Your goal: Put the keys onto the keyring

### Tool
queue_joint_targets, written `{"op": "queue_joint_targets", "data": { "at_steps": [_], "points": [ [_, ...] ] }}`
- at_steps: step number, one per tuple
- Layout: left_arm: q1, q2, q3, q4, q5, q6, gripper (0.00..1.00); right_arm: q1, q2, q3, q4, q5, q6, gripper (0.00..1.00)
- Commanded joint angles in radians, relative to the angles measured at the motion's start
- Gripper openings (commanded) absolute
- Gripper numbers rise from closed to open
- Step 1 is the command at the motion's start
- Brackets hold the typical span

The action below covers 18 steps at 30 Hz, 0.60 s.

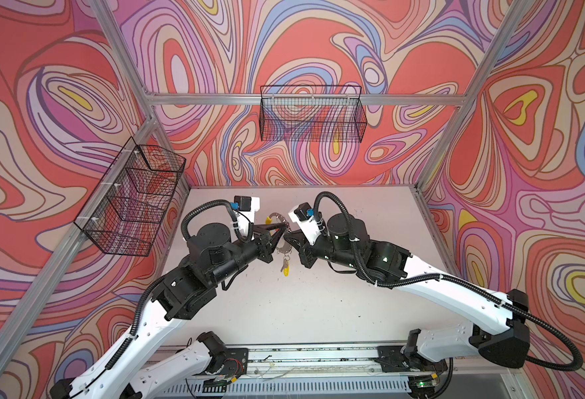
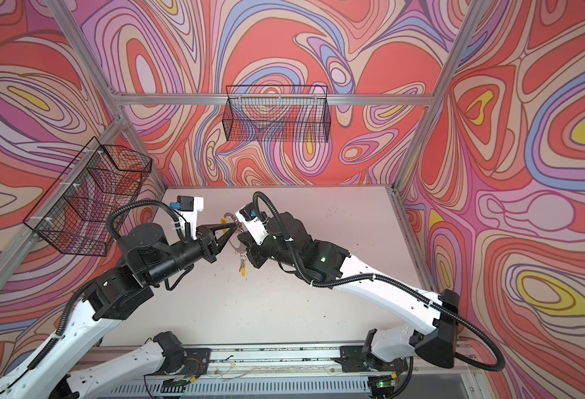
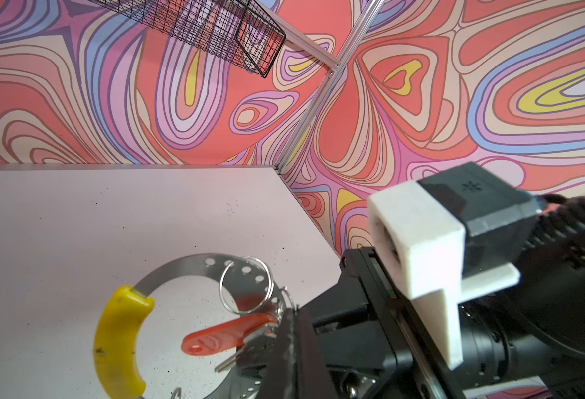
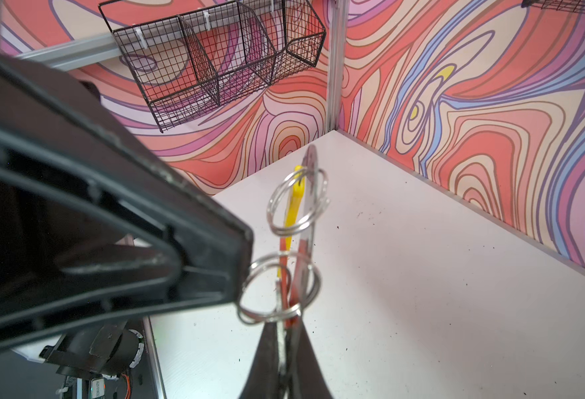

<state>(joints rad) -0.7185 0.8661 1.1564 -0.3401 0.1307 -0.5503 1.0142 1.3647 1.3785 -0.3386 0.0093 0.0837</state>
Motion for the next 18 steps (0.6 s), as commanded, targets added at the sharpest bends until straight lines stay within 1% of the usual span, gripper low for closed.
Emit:
{"op": "queue_joint_targets", "data": {
  "at_steps": [1, 3, 4, 5, 7, 8, 10, 11, 13, 15, 18],
  "points": [
    [-0.001, -0.004, 0.008, -0.023, 0.021, 0.013, 0.0, -0.015, -0.019, 0.024, -0.007, 0.036, -0.018, 0.0],
    [-0.001, 0.003, 0.028, -0.053, 0.022, 0.026, 0.0, -0.015, -0.012, 0.047, -0.038, 0.042, -0.033, 0.0],
    [-0.001, 0.005, 0.038, -0.07, 0.022, 0.033, 0.02, -0.015, -0.007, 0.059, -0.055, 0.048, -0.04, 0.0],
    [-0.001, 0.007, 0.05, -0.083, 0.021, 0.04, 0.09, -0.015, -0.002, 0.067, -0.067, 0.053, -0.046, 0.0],
    [-0.001, 0.012, 0.082, -0.116, 0.017, 0.061, 0.26, -0.015, 0.006, 0.086, -0.101, 0.065, -0.067, 0.0],
    [-0.001, 0.014, 0.096, -0.129, 0.016, 0.07, 0.32, -0.016, 0.008, 0.09, -0.111, 0.071, -0.074, 0.0],
    [0.001, 0.02, 0.128, -0.154, 0.013, 0.088, 0.48, -0.015, 0.011, 0.094, -0.125, 0.084, -0.093, 0.0],
    [0.003, 0.026, 0.146, -0.168, 0.015, 0.091, 0.51, -0.015, 0.012, 0.095, -0.132, 0.092, -0.1, 0.0],
    [0.017, 0.057, 0.206, -0.218, 0.053, 0.106, 0.54, -0.016, 0.02, 0.105, -0.15, 0.11, -0.123, 0.0],
    [0.024, 0.094, 0.276, -0.286, 0.072, 0.122, 0.54, -0.016, 0.026, 0.113, -0.161, 0.128, -0.141, 0.0],
    [0.028, 0.151, 0.376, -0.39, 0.051, 0.15, 0.53, -0.015, 0.033, 0.126, -0.169, 0.139, -0.165, 0.0]
  ]
}}
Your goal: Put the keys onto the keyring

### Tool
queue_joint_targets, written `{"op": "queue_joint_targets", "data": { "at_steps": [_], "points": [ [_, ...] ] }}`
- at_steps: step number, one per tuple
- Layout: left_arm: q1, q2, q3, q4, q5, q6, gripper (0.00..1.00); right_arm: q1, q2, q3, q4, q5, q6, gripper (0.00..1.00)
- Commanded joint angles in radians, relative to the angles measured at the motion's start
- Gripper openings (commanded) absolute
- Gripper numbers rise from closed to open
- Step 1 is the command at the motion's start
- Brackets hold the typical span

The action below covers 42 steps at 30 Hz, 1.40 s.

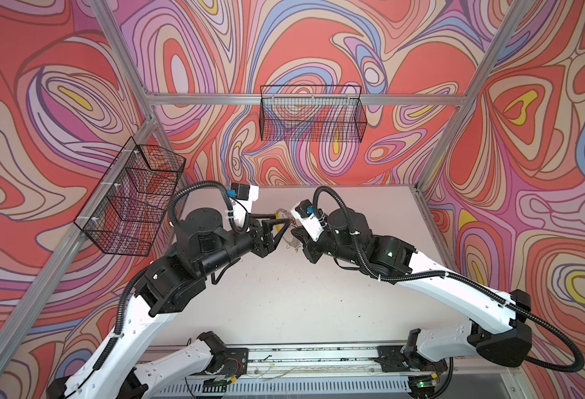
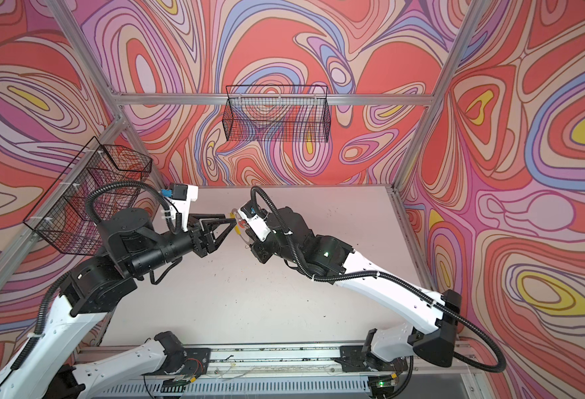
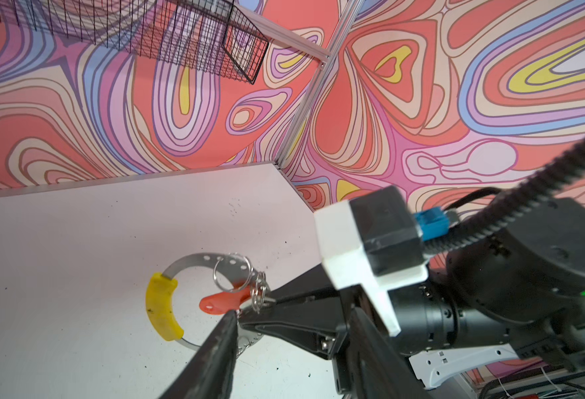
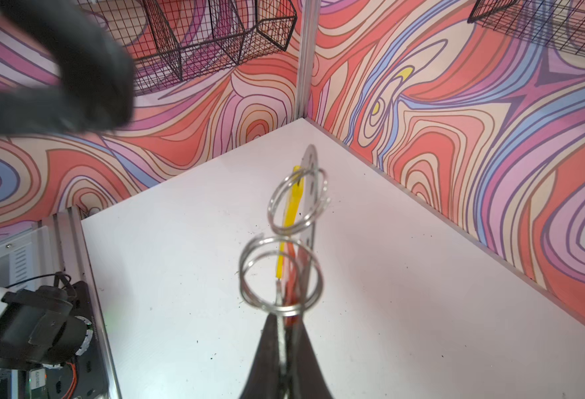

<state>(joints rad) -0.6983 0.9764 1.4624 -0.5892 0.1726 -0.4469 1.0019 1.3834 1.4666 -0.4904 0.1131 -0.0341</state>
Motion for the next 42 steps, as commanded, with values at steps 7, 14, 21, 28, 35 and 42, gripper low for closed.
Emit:
{"op": "queue_joint_targets", "data": {
  "at_steps": [7, 14, 21, 28, 35, 42],
  "points": [
    [0.013, 0.156, 0.224, -0.32, 0.03, 0.085, 0.38, -0.003, 0.019, 0.048, -0.019, 0.045, -0.051, 0.0],
    [0.04, 0.189, 0.212, -0.334, 0.056, 0.068, 0.33, -0.003, 0.002, 0.024, 0.004, 0.029, -0.035, 0.0],
    [0.066, 0.203, 0.204, -0.307, 0.093, 0.064, 0.34, -0.003, -0.003, 0.02, 0.006, 0.022, -0.03, 0.0],
    [0.077, 0.227, 0.205, -0.289, 0.157, 0.064, 0.28, -0.002, 0.0, 0.016, 0.015, 0.005, -0.023, 0.0],
    [0.098, 0.222, 0.184, -0.274, 0.145, 0.057, 0.28, -0.003, -0.019, -0.006, 0.042, -0.01, -0.019, 0.0],
    [0.124, 0.209, 0.16, -0.242, 0.15, 0.042, 0.27, -0.003, -0.02, -0.008, 0.039, -0.019, -0.018, 0.0]
  ]
}}
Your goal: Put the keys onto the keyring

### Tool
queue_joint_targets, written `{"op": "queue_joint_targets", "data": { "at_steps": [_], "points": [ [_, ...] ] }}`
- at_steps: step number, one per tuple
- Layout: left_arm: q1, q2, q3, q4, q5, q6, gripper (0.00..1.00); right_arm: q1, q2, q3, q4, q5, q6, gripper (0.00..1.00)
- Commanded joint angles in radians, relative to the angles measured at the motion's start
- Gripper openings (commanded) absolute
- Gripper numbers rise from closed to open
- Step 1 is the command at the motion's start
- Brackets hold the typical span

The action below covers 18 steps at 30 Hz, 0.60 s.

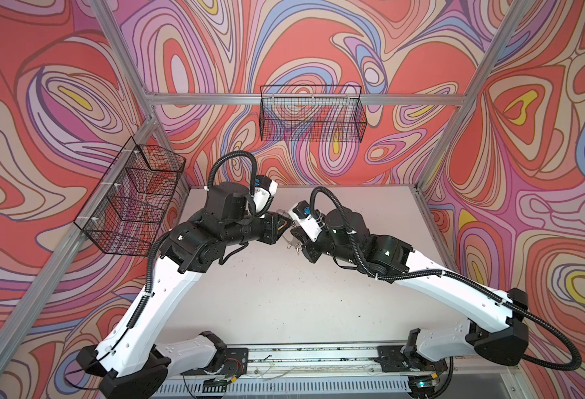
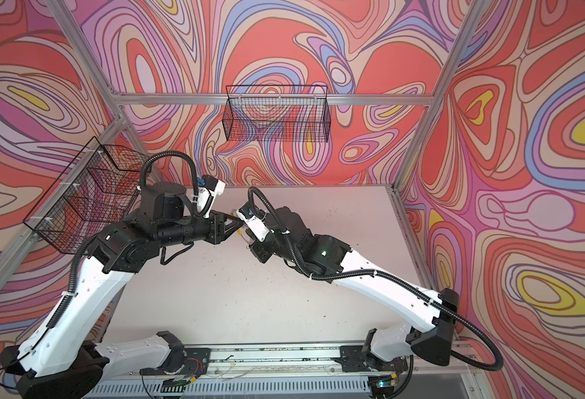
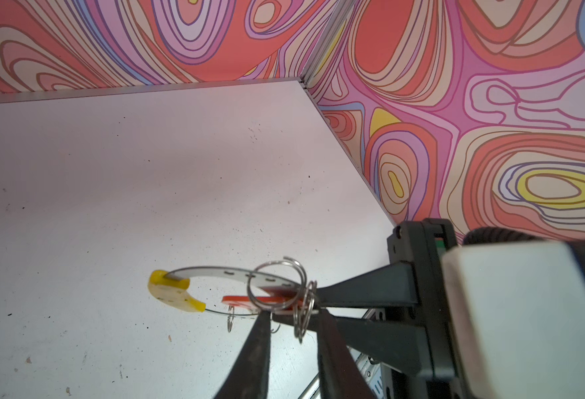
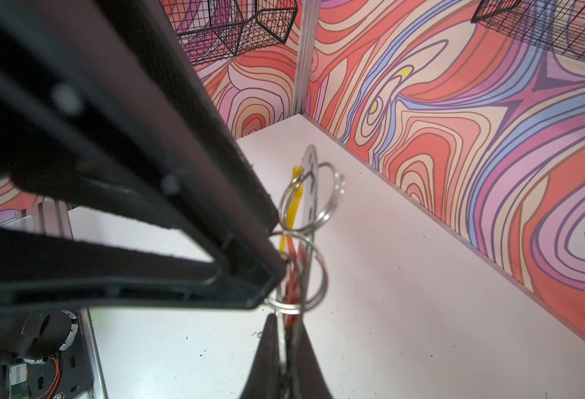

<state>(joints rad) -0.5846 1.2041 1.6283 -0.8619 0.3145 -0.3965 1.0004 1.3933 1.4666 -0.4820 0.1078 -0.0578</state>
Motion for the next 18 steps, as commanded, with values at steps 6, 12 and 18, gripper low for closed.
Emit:
{"op": "queue_joint_targets", "data": {
  "at_steps": [6, 12, 18],
  "points": [
    [0.025, -0.02, -0.015, 0.059, 0.059, -0.023, 0.27, -0.002, -0.024, -0.006, 0.034, -0.015, 0.004, 0.0],
    [0.029, -0.011, -0.016, 0.067, 0.107, -0.033, 0.27, -0.001, -0.02, -0.002, 0.034, -0.016, 0.001, 0.0],
    [0.034, -0.005, -0.018, 0.063, 0.116, -0.037, 0.15, -0.001, -0.021, 0.0, 0.034, -0.016, 0.001, 0.0]
  ]
}}
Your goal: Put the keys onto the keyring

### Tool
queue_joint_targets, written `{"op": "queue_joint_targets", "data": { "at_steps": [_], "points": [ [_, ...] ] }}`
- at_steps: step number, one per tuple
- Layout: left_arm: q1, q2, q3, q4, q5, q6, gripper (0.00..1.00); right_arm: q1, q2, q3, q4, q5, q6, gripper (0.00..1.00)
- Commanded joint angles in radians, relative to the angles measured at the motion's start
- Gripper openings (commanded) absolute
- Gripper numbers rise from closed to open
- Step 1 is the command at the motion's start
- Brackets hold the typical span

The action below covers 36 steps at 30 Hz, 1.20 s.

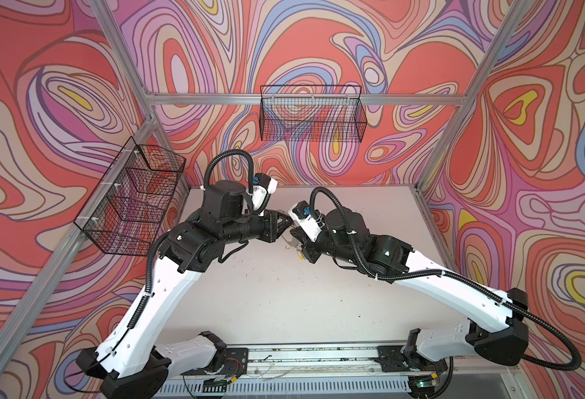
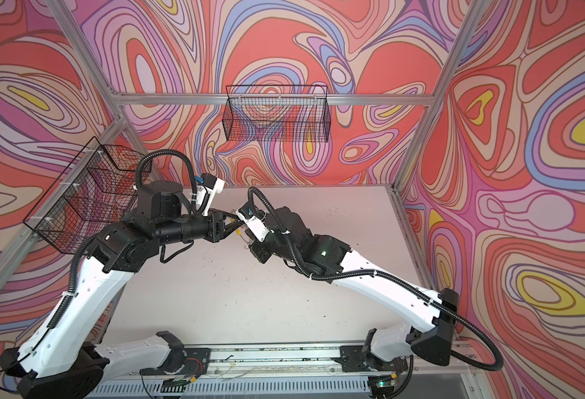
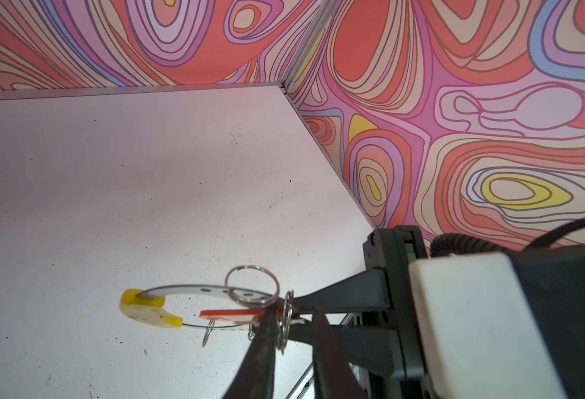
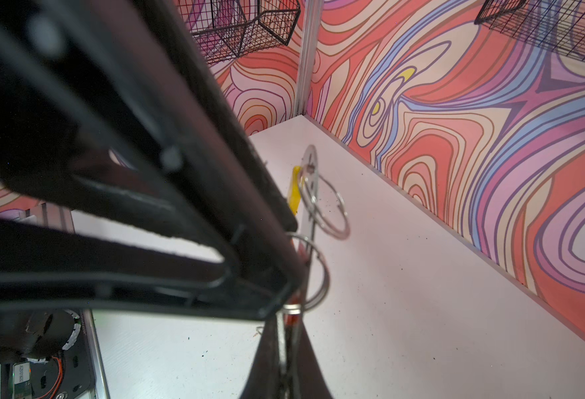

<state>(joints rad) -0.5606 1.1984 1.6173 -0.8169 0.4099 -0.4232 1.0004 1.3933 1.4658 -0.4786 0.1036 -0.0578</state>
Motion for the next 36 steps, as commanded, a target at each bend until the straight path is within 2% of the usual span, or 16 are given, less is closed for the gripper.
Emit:
{"op": "queue_joint_targets", "data": {
  "at_steps": [1, 6, 10, 15, 17, 18, 20, 22, 28, 36],
  "points": [
    [0.011, 0.001, -0.008, 0.019, 0.02, -0.012, 0.13, -0.002, -0.02, 0.0, 0.032, -0.013, 0.002, 0.0],
    [0.013, -0.006, -0.01, 0.017, -0.025, -0.025, 0.0, -0.001, -0.022, -0.004, 0.029, -0.022, 0.002, 0.0],
    [0.016, -0.017, -0.009, -0.008, -0.099, -0.019, 0.0, -0.002, -0.026, -0.018, 0.037, -0.055, 0.005, 0.0],
    [0.018, -0.057, -0.056, 0.067, -0.067, -0.038, 0.0, -0.002, -0.036, -0.017, 0.041, -0.109, 0.013, 0.02],
    [0.018, -0.064, -0.062, 0.082, -0.067, -0.041, 0.0, -0.002, -0.044, -0.016, 0.038, -0.122, 0.025, 0.35],
    [0.017, -0.065, -0.062, 0.084, -0.069, -0.041, 0.0, -0.001, -0.049, -0.018, 0.041, -0.122, 0.03, 0.44],
    [0.017, -0.066, -0.063, 0.093, -0.071, -0.046, 0.0, -0.001, -0.064, -0.017, 0.047, -0.111, 0.047, 0.55],
    [0.018, -0.073, -0.078, 0.123, -0.062, -0.064, 0.0, -0.001, -0.075, -0.008, 0.056, -0.092, 0.066, 0.59],
    [0.017, -0.097, -0.133, 0.225, -0.027, -0.11, 0.0, 0.0, -0.044, 0.063, 0.062, -0.089, 0.115, 0.61],
    [0.018, -0.108, -0.132, 0.227, 0.004, -0.105, 0.0, -0.014, 0.01, 0.108, 0.038, -0.048, 0.115, 0.59]
  ]
}}
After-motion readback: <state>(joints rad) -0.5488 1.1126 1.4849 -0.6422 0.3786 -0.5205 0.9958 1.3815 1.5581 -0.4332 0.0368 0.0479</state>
